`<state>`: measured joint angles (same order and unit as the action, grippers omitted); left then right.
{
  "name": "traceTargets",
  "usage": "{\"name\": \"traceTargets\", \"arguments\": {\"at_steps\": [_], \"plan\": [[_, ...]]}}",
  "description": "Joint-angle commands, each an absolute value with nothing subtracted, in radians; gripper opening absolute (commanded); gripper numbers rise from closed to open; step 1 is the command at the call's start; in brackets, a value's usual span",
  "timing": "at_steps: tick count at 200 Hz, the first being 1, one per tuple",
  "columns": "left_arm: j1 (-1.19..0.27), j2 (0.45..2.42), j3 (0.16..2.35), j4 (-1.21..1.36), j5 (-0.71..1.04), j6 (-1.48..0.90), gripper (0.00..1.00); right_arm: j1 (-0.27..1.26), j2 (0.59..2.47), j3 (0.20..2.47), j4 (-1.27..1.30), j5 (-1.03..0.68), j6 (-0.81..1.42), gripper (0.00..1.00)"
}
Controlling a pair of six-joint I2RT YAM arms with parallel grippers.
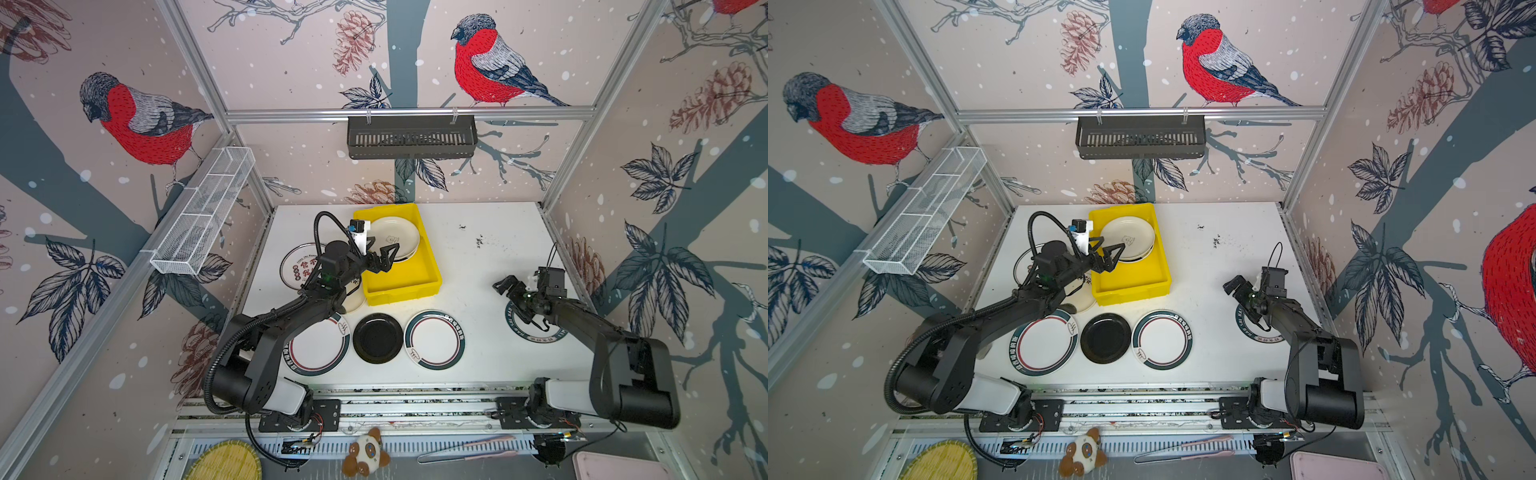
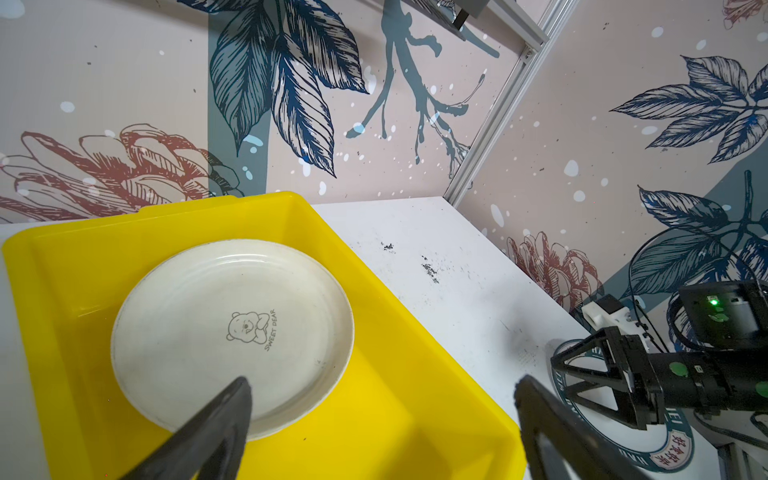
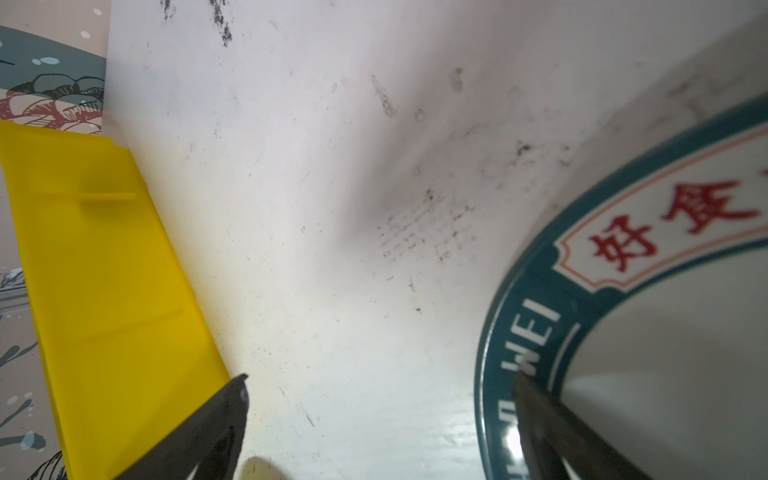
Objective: Place the plates into the plastic bin on the countertop
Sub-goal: 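Move the right gripper to the green-rimmed HAO WEI plate while the left gripper withdraws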
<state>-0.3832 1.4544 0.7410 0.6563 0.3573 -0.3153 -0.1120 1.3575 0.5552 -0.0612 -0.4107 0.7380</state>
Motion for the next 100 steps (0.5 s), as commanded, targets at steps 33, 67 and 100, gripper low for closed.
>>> {"name": "traceTargets", "arguments": {"at_steps": [33, 67, 100], "plan": [[-0.389, 1.406, 0.739, 0.593, 0.322, -0.308, 0.97, -0.043, 1.432, 0.589, 0.000, -0.423, 0.780, 1.00], [-0.403, 1.381, 0.740, 0.553, 0.301, -0.305, 0.97, 0.004, 1.493, 0.644, 0.015, -0.441, 0.774, 1.00], [-0.421, 1.373, 0.736, 0.535, 0.282, -0.298, 0.97, 0.011, 1.484, 0.677, -0.021, -0.411, 0.734, 1.00]]}}
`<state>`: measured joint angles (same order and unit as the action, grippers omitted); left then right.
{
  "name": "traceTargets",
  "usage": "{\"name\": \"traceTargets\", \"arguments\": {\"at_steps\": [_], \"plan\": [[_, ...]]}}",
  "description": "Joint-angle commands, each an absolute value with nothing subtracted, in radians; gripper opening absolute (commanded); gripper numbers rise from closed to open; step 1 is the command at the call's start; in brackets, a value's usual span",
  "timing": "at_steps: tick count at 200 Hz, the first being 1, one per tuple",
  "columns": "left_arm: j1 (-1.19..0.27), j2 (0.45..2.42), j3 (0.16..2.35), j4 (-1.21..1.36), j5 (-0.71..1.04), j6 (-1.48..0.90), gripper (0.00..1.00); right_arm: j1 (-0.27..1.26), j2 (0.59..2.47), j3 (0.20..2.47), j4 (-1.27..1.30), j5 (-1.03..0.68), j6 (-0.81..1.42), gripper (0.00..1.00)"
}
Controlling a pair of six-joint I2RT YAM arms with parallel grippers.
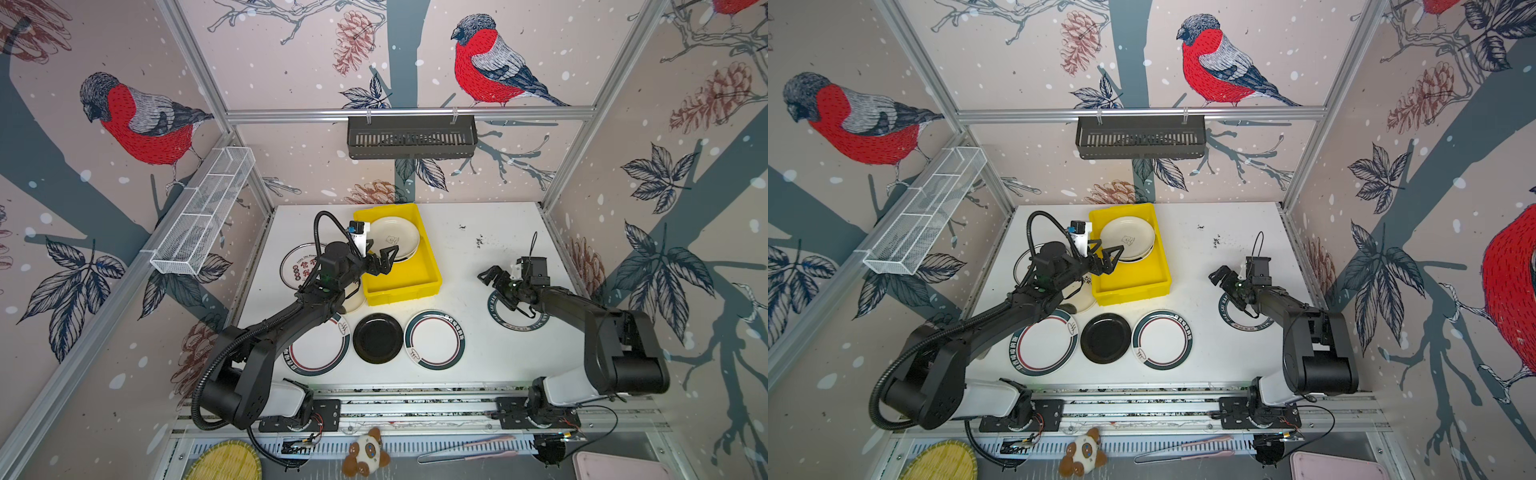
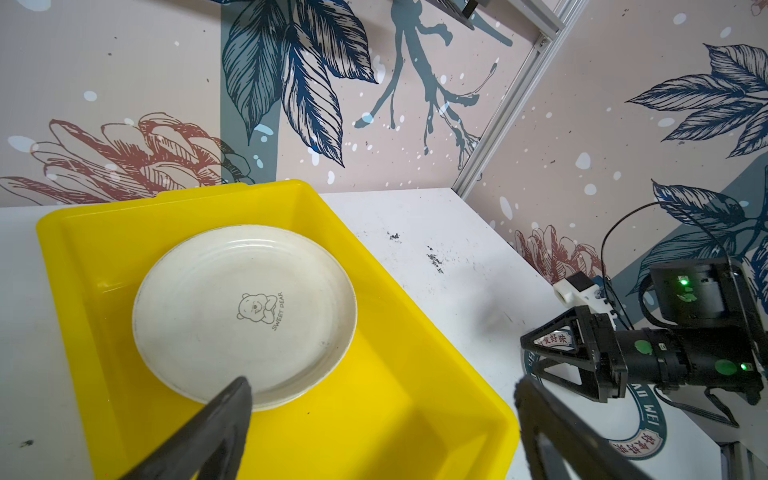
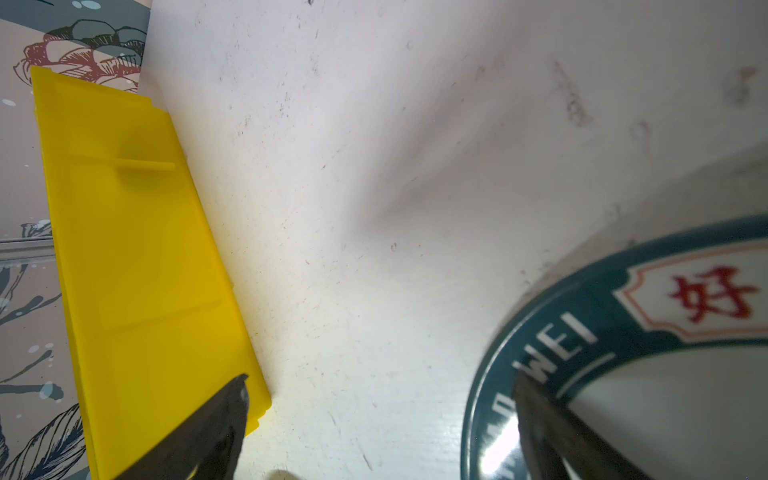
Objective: Place the plates into the plastic bin on the countertop
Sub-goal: 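Move the right gripper to the green-rimmed HAO WEI plate while the left gripper withdraws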
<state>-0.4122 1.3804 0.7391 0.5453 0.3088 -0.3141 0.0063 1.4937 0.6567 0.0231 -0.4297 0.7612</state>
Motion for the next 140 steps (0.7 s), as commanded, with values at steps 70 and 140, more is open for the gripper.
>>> {"name": "traceTargets", "arguments": {"at_steps": [70, 140], "plan": [[-0.447, 1.340, 0.758, 0.484, 0.256, -0.271, 0.97, -0.030, 1.396, 0.735, -0.215, -0.271, 0.644, 1.00], [-0.459, 1.293, 0.737, 0.507, 0.293, -0.284, 0.97, -0.286, 1.245, 0.654, -0.385, -0.201, 0.530, 0.97]]}}
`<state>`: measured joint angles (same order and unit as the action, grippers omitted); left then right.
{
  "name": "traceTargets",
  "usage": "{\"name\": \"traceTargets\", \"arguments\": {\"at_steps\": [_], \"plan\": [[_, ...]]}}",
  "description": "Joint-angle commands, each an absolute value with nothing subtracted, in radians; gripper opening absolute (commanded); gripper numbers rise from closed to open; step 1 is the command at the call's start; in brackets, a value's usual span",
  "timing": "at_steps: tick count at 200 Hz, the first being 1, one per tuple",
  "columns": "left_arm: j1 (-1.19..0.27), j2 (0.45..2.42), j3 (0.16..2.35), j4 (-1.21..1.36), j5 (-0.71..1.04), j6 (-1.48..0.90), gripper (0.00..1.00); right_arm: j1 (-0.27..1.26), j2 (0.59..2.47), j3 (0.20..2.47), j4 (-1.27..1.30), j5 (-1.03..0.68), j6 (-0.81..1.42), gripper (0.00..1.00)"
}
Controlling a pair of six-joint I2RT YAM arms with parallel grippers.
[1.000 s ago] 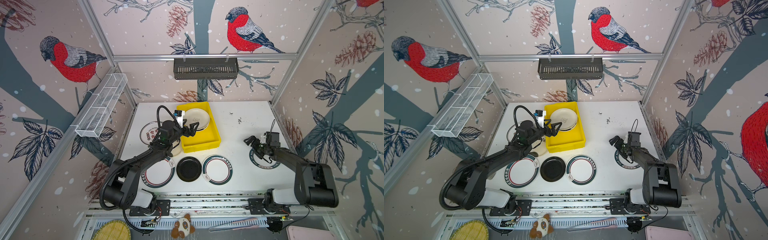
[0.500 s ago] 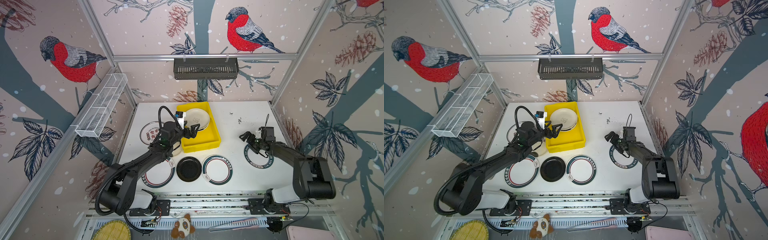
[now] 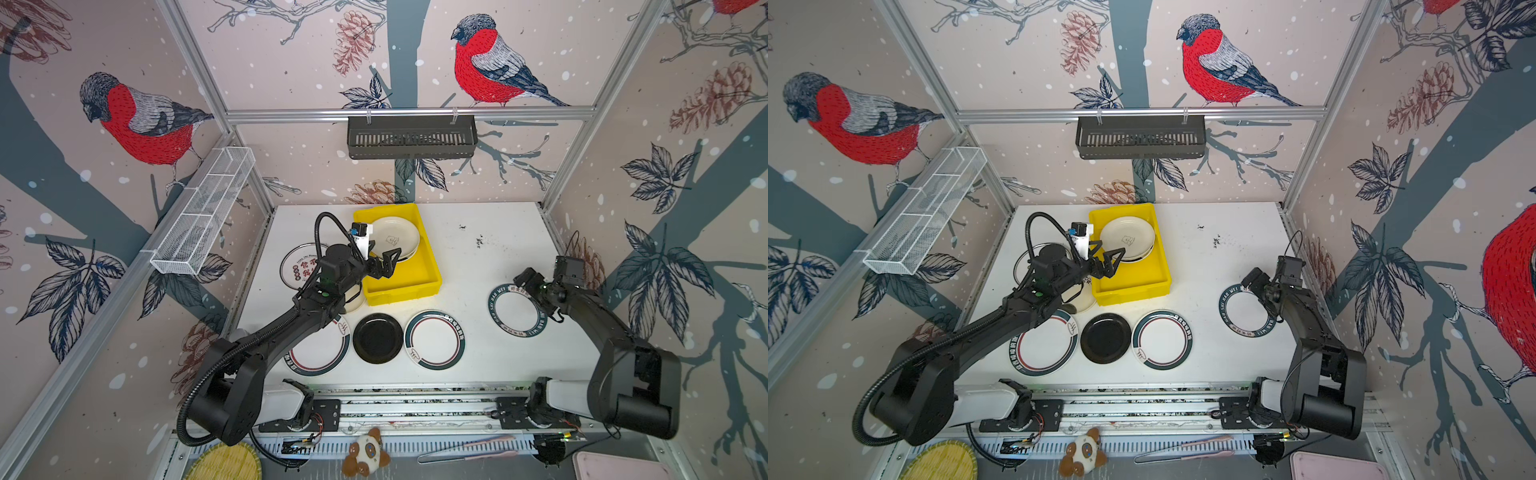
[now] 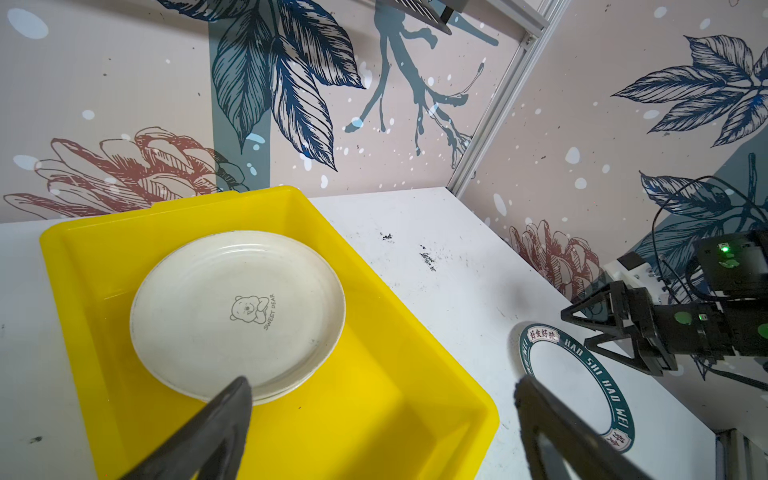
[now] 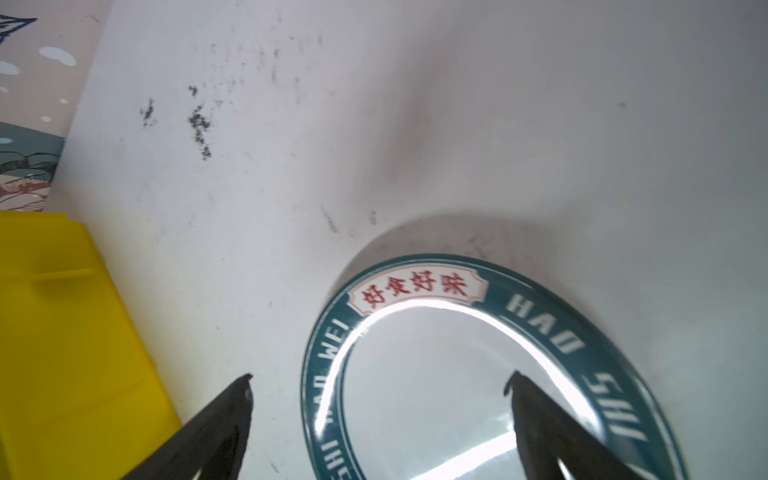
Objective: Place the plates into the plastic bin on the countertop
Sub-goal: 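Move the right gripper to the green-rimmed HAO WEI plate while the left gripper withdraws, then push the green-rimmed plate away and grasp its edge with the right gripper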
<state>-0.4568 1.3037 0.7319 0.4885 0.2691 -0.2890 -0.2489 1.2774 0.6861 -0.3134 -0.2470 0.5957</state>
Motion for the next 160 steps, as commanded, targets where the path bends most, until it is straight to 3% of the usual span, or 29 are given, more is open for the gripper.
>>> {"name": "traceTargets", "arguments": {"at_steps": [1, 73, 99, 160], "plan": [[-0.459, 1.292, 0.738, 0.506, 0.292, -0.284, 0.97, -0.288, 1.238, 0.652, -0.385, -0.199, 0.528, 0.96], [-0.459, 1.235, 0.734, 0.474, 0.271, -0.261, 0.97, -0.339, 1.226, 0.563, -0.354, -0.063, 0.503, 0.88], [-0.459, 1.243, 0.736, 0.475, 0.274, -0.258, 0.97, -0.339, 1.248, 0.544, -0.331, -0.112, 0.511, 0.86], [-0.459, 1.266, 0.750, 0.468, 0.281, -0.261, 0.97, -0.339, 1.232, 0.448, -0.219, -0.268, 0.556, 0.70]]}}
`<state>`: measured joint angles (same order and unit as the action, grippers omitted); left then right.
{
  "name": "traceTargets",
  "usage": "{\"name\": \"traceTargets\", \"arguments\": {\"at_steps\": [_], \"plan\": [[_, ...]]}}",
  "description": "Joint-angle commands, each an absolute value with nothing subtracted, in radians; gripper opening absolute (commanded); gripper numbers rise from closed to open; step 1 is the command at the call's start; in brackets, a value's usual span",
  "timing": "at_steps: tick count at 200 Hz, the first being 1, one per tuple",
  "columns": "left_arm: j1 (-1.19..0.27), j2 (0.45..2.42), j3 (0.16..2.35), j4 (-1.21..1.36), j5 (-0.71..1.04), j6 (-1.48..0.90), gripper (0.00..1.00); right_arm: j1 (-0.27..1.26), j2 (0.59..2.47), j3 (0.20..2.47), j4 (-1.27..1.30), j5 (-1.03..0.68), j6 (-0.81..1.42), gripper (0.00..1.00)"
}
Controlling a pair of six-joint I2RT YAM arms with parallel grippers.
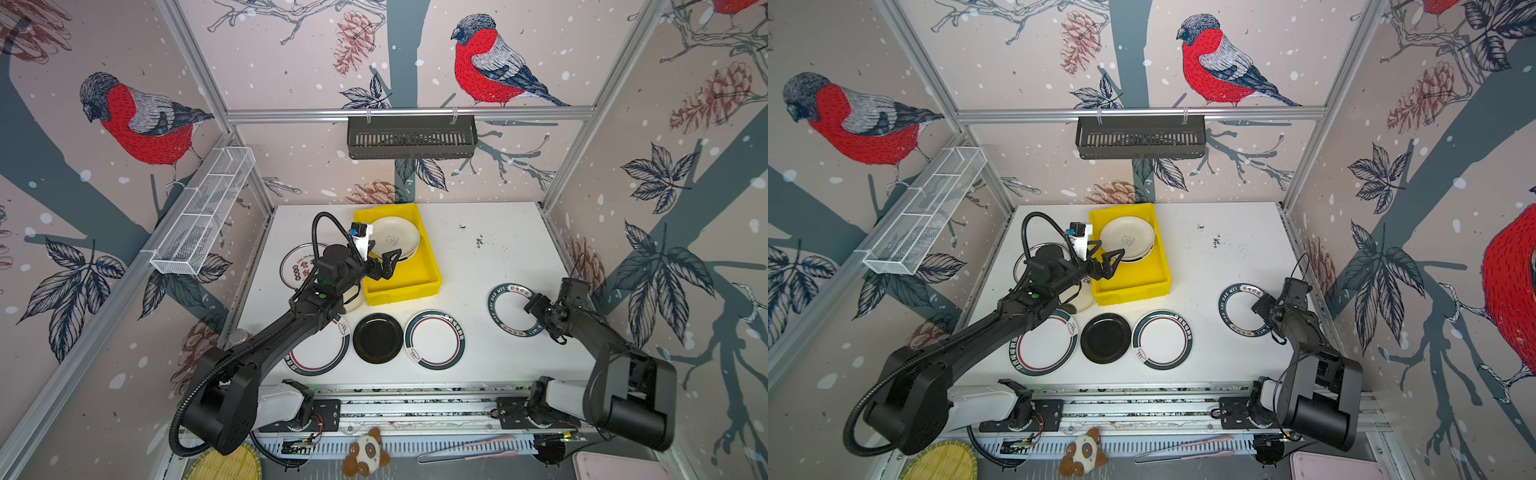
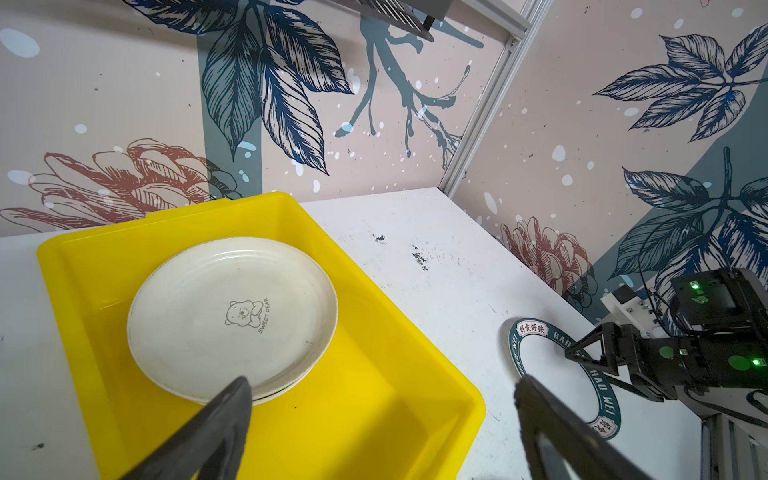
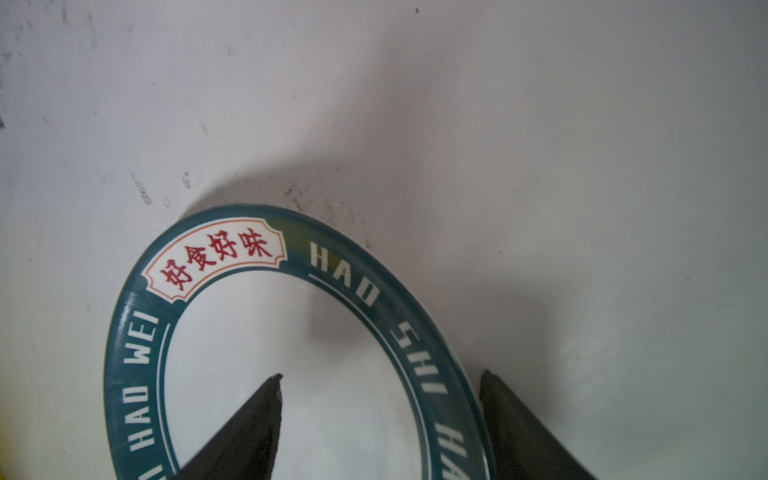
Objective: Place the plates into the plastic bin on the countertop
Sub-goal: 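Push the green-rimmed plate away and grasp its edge with the right gripper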
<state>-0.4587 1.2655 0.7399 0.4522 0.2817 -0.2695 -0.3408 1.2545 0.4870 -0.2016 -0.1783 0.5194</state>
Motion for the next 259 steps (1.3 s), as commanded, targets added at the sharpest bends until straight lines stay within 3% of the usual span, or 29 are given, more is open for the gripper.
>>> {"name": "traceTargets", "arguments": {"at_steps": [1, 71, 189, 259], "plan": [[-0.459, 1.266, 0.750, 0.469, 0.281, -0.262, 0.97, -0.339, 1.229, 0.446, -0.217, -0.269, 0.557, 0.70], [-0.459, 1.277, 0.749, 0.495, 0.305, -0.297, 0.97, -0.339, 1.199, 0.381, -0.172, -0.311, 0.580, 0.30], [-0.460, 1.326, 0.750, 0.525, 0.400, -0.380, 0.97, -0.351, 1.194, 0.312, -0.064, -0.434, 0.599, 0.05], [-0.484, 1.362, 0.749, 0.531, 0.417, -0.478, 0.97, -0.376, 1.194, 0.293, 0.034, -0.587, 0.653, 0.03]]}}
